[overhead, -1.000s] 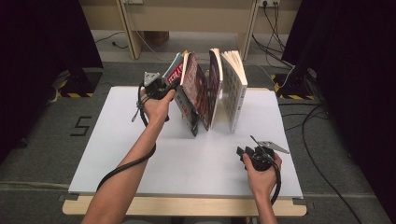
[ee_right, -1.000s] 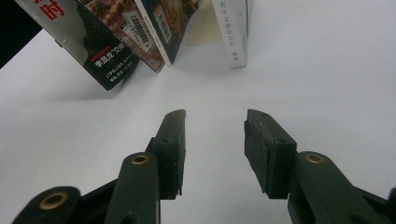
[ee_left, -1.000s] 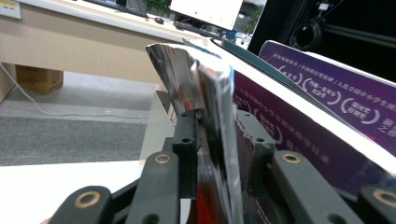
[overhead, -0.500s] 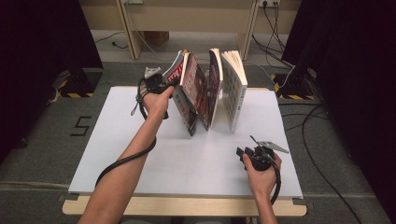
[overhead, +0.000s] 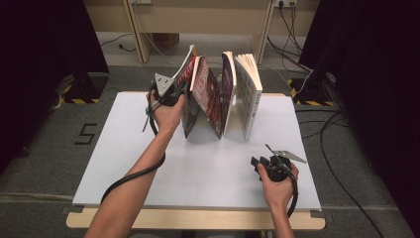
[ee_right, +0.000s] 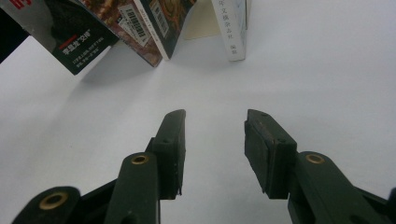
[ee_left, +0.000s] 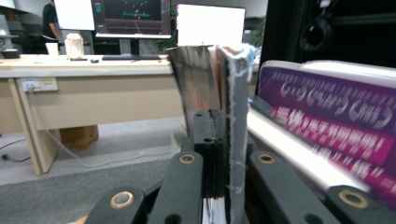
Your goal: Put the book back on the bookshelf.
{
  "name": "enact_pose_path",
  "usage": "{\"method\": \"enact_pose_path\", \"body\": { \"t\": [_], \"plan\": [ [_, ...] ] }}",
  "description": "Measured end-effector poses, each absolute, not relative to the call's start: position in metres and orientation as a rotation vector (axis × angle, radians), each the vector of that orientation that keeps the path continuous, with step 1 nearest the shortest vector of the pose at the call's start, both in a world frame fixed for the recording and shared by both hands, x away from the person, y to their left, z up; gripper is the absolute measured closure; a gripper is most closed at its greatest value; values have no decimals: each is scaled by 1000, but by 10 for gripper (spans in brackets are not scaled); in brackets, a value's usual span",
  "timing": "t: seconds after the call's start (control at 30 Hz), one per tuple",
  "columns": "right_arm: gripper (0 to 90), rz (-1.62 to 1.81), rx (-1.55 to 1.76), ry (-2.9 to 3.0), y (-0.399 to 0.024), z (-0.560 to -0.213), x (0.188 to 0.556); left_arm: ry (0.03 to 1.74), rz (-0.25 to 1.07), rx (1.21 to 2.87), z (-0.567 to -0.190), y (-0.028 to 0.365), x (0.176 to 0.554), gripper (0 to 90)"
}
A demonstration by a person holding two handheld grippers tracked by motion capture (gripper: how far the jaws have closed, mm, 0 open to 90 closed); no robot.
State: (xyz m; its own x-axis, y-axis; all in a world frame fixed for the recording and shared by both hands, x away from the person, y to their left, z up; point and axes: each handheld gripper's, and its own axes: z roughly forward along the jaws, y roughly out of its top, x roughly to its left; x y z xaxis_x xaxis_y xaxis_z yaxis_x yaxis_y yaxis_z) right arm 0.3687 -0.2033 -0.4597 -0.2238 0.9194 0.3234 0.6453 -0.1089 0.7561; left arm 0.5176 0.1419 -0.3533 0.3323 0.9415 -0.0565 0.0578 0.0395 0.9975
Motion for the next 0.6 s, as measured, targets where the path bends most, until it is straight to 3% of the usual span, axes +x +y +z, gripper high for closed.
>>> {"method": "enact_pose_path", "body": {
  "t": [0.23, 0.6],
  "plan": [
    [587, 1252, 1731, 1857, -203, -460, 368, 1020, 909, 1332, -354, 144, 515, 812],
    [587, 1250, 1732, 1857, -203, -460, 368, 1100, 755, 1291, -351, 151, 522, 659]
  ]
}}
